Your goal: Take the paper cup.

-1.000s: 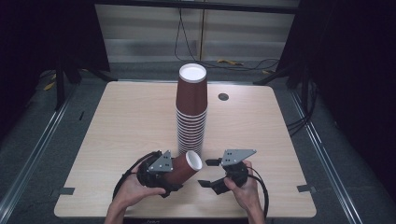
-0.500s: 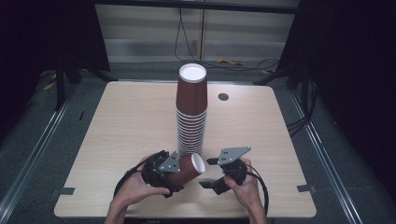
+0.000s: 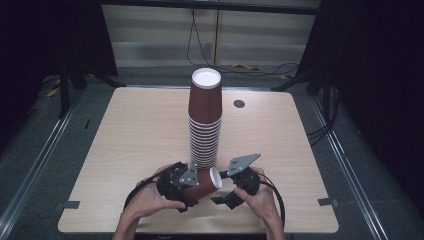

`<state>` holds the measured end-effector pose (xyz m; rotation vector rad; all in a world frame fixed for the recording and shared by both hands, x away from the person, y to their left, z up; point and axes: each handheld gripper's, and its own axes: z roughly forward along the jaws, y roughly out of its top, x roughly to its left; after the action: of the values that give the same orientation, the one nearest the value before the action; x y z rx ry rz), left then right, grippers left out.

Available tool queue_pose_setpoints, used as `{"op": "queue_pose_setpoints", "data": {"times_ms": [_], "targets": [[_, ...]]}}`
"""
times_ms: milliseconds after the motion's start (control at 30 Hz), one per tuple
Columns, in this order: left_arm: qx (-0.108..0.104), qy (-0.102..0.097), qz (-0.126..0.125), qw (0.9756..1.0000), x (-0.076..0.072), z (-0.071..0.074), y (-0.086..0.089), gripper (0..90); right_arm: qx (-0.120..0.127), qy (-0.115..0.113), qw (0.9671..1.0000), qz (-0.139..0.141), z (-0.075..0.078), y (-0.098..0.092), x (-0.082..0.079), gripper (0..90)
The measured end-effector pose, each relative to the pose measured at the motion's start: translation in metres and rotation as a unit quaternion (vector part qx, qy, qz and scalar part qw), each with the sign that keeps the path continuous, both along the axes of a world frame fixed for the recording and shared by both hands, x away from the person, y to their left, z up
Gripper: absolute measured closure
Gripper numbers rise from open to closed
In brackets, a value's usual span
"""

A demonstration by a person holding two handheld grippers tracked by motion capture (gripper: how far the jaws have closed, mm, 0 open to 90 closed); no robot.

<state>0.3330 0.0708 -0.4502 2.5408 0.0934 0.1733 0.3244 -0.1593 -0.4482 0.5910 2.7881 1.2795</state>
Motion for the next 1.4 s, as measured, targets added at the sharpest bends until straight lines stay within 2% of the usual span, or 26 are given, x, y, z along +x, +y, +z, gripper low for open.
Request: {"op": "queue_pose_setpoints", "data": {"times_ms": [133, 167, 267, 333, 367, 433, 533, 600, 733, 900, 933, 967, 1000, 1067, 1133, 1167, 1400], "targets": [[0.003, 0.006, -0.009, 0.9999, -0.002, -0.002, -0.004, 13.3, -0.012, 0.001, 0.9999, 0.003, 0.002, 0.003, 0.002, 14.5], [0.018, -0.006, -0.019, 0.9996, -0.002, -0.001, -0.005, 13.3, -0.014, 0.001, 0.9999, 0.005, 0.002, 0.004, 0.002, 14.6], [0.009, 0.001, -0.018, 0.9998, -0.004, -0.002, -0.008, 13.2, -0.015, 0.002, 0.9997, 0.017, 0.005, 0.009, 0.003, 15.0], [0.018, -0.002, -0.028, 0.9995, -0.005, -0.001, -0.009, 13.3, -0.015, 0.001, 0.9996, 0.024, 0.007, 0.011, 0.004, 15.0], [0.01, 0.003, -0.025, 0.9996, -0.006, -0.002, -0.009, 13.3, -0.014, 0.002, 0.9995, 0.029, 0.007, 0.012, 0.004, 15.0], [0.006, 0.008, -0.022, 0.9997, -0.007, -0.002, -0.01, 13.3, -0.013, -0.001, 0.9993, 0.036, 0.007, 0.013, 0.004, 15.1], [0.01, 0.006, -0.028, 0.9995, -0.008, -0.001, -0.011, 13.2, -0.016, 0.002, 0.9991, 0.039, 0.007, 0.014, 0.005, 16.2], [0.012, 0.0, -0.032, 0.9994, -0.01, -0.001, -0.013, 13.3, -0.013, 0.012, 0.9987, 0.047, 0.006, 0.014, 0.005, 16.4], [0.023, 0.0, -0.041, 0.9989, -0.01, -0.003, -0.016, 13.2, -0.017, 0.011, 0.9983, 0.054, 0.007, 0.014, 0.004, 18.0], [0.014, 0.002, -0.046, 0.9988, -0.012, -0.001, -0.015, 13.2, -0.017, 0.008, 0.9978, 0.063, 0.008, 0.013, 0.003, 18.8], [0.024, -0.01, -0.056, 0.9981, -0.011, 0.001, -0.014, 13.1, -0.016, 0.008, 0.9976, 0.067, 0.008, 0.013, 0.003, 19.0], [0.007, 0.002, -0.051, 0.9987, -0.013, 0.0, -0.014, 13.1, -0.013, 0.01, 0.9973, 0.071, 0.008, 0.013, 0.003, 19.3], [0.005, 0.004, -0.054, 0.9985, -0.013, 0.0, -0.014, 13.2, -0.009, 0.014, 0.9969, 0.077, 0.008, 0.013, 0.003, 19.6], [0.015, -0.002, -0.061, 0.998, -0.012, 0.001, -0.014, 13.1, -0.005, 0.013, 0.9966, 0.081, 0.009, 0.014, 0.002, 20.0], [0.015, -0.004, -0.064, 0.9979, -0.012, 0.001, -0.014, 13.1, -0.011, 0.011, 0.9965, 0.082, 0.009, 0.015, 0.002, 20.4], [0.005, 0.002, -0.06, 0.9982, -0.013, 0.0, -0.014, 13.1, -0.01, 0.014, 0.9965, 0.082, 0.009, 0.014, 0.002, 20.6], [-0.023, 0.004, -0.061, 0.9979, -0.012, -0.001, -0.01, 11.3, -0.002, 0.016, 0.9963, 0.085, 0.009, 0.012, 0.004, 21.3]]}}
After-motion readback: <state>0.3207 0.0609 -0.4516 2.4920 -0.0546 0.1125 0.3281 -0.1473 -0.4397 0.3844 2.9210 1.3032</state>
